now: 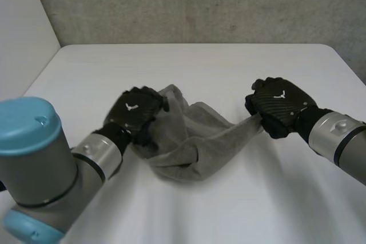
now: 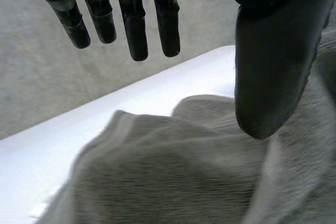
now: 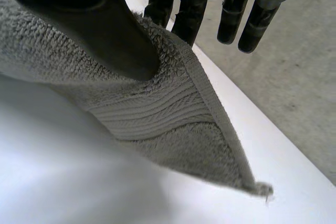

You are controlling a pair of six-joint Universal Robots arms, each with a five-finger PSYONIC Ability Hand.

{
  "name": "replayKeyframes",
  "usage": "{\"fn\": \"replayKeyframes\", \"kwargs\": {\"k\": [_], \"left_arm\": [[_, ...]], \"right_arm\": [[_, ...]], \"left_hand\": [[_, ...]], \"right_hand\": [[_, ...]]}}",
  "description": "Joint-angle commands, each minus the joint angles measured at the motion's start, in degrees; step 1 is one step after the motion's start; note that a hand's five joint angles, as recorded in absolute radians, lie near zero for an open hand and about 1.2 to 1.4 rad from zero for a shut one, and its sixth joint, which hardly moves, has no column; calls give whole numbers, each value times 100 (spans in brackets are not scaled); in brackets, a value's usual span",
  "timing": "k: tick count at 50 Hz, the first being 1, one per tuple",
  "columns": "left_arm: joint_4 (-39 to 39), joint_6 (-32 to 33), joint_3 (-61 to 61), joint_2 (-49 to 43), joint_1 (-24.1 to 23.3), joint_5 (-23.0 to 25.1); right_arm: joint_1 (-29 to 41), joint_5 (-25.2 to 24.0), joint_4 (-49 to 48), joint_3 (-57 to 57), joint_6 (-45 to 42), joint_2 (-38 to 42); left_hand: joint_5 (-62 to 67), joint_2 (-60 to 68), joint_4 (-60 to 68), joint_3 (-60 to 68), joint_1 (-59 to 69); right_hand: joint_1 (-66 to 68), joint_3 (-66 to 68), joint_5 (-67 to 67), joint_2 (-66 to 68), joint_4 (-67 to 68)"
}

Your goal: Fold the towel.

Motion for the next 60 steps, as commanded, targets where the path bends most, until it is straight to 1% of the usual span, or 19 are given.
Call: {"fn": "replayKeyframes", "kwargs": {"k": [1,8,11,13,19,25,29,35,43,49,53,60], "left_arm": [[37,200,79,-48,255,1],[37,200,-131,-382,229,45],[46,217,-193,-408,220,123],[37,217,-194,-434,229,159],[37,226,-220,-496,282,361],[37,252,-308,-531,317,388],[133,603,-299,-654,308,379],[546,981,-194,-996,317,370],[652,1210,157,-1348,326,370],[652,1237,369,-1524,343,361],[661,1246,457,-1577,448,352],[934,1237,492,-1603,581,361]], "right_arm": [[-144,62,-44,106,49,-17],[-356,53,-62,88,401,1],[-444,45,-71,44,647,142],[-514,53,-88,-26,760,413],[-602,71,-88,-114,787,607],[-646,124,-97,-219,796,853],[-681,141,-141,-272,796,968],[-699,141,-150,-281,796,985],[-901,159,-150,-360,805,994],[-1068,185,-141,-492,1016,1021],[-1191,194,-141,-571,1104,1020],[-1270,203,-141,-615,1121,1021]], "left_hand": [[-129,-355,-376,-331,-385],[-112,-338,-376,-331,-368],[-45,-271,-376,-331,-301],[-11,-237,-376,-331,-267],[90,-136,-376,-331,-166],[107,-119,-376,-331,-149],[-27,-253,-376,-331,-283],[-62,-288,-376,-331,-317],[22,-204,-376,-331,-234],[56,-170,-376,-331,-200],[73,-153,-376,-331,-183],[107,-119,-376,-331,-149]], "right_hand": [[372,-302,327,547,-435],[372,-302,327,547,-435],[372,-302,327,547,-435],[372,-302,327,547,-435],[372,-302,327,547,-435],[372,-302,327,547,-435],[372,-302,327,547,-435],[372,-302,327,547,-435],[372,-302,327,547,-435],[372,-302,327,547,-435],[372,-302,327,547,-435],[372,-302,327,547,-435]]}}
